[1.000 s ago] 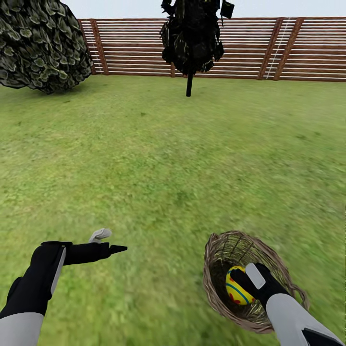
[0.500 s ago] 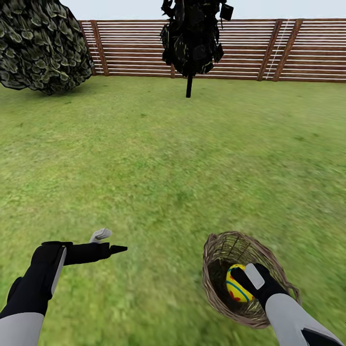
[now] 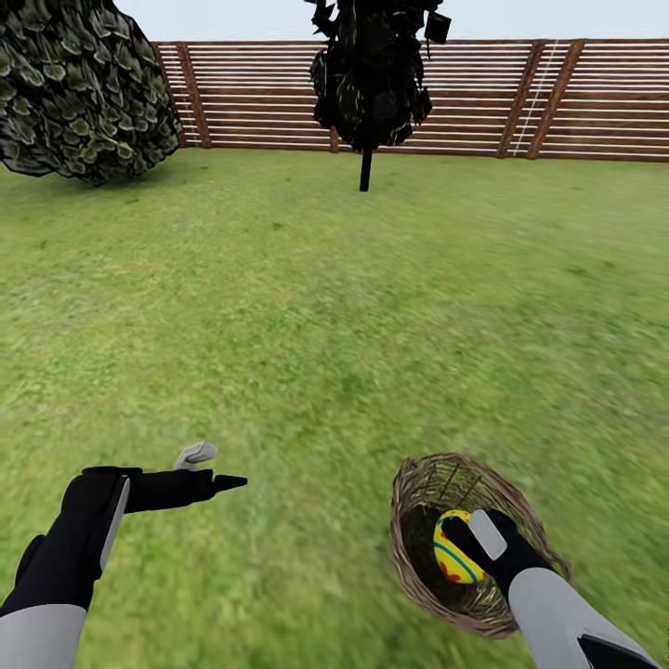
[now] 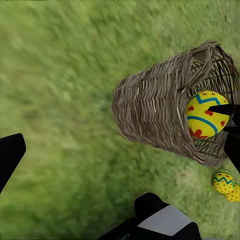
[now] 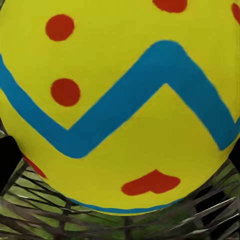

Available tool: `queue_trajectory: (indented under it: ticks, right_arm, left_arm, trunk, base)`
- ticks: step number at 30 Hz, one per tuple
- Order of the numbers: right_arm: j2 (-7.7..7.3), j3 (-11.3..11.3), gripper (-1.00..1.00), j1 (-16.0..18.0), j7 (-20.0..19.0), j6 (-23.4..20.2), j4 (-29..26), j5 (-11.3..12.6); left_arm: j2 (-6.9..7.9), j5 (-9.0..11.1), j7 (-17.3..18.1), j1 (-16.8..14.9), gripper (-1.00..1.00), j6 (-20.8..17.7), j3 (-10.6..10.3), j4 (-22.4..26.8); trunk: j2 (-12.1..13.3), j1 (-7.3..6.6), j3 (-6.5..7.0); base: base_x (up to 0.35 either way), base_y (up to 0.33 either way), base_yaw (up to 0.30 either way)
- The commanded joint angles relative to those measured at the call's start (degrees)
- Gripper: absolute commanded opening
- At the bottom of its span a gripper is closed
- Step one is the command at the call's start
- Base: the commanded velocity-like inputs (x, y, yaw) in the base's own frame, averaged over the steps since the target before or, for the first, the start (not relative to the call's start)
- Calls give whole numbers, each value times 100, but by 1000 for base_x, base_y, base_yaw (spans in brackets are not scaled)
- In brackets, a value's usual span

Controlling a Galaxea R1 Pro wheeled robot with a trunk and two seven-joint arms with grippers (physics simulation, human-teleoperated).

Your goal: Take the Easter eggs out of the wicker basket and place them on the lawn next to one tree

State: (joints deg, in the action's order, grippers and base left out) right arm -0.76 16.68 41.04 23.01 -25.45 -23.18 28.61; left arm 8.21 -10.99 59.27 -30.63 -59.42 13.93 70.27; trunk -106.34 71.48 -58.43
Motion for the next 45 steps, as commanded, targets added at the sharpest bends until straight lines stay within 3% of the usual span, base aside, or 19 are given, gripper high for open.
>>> queue_trajectory:
  ticks: [1, 8, 13, 26, 31, 36, 42, 45]
  right_arm:
    - [2, 3, -100, 1, 39, -13, -12, 59]
    - [1, 2, -100, 1, 1, -40, -2, 73]
    - [-3, 2, -100, 1, -508, -71, 6, 63]
    - [5, 2, -100, 1, -543, -15, 6, 46]
    - [-28, 2, -100, -5, -592, 281, -121, 56]
    - [-23, 7, -100, -213, -769, -737, -1601, 122]
    - [-24, 48, -100, -292, -785, -1226, -1933, 170]
    - [-66, 61, -100, -340, -1090, -1356, -1990, 501]
  left_arm:
    - [-3, -60, 59, -4, 100, -34, 11, 4]
    - [-10, -61, 58, -4, 100, -30, 5, 4]
    - [-12, -61, 58, -4, 100, -34, 6, 4]
    - [-11, -58, 58, -4, 100, -35, 15, 4]
    - [-13, -61, 58, -3, 100, -34, 13, 4]
    - [-13, -61, 58, -4, 100, -34, 13, 4]
    - [-13, -61, 58, -4, 100, -34, 13, 4]
    - [-13, -61, 58, -4, 100, -30, 11, 4]
  trunk:
    - [40, -23, 14]
    - [320, -177, 140]
    - [521, -287, 230]
    - [1042, -572, 463]
    - [1243, -682, 553]
    - [1443, -792, 643]
    - [1684, -924, 750]
    - [1804, -989, 804]
  base:
    - [0, 0, 0]
    - [0, 0, 0]
    - [0, 0, 0]
    - [-92, 0, 0]
    - [0, 0, 0]
    - [0, 0, 0]
    - [0, 0, 0]
    - [0, 0, 0]
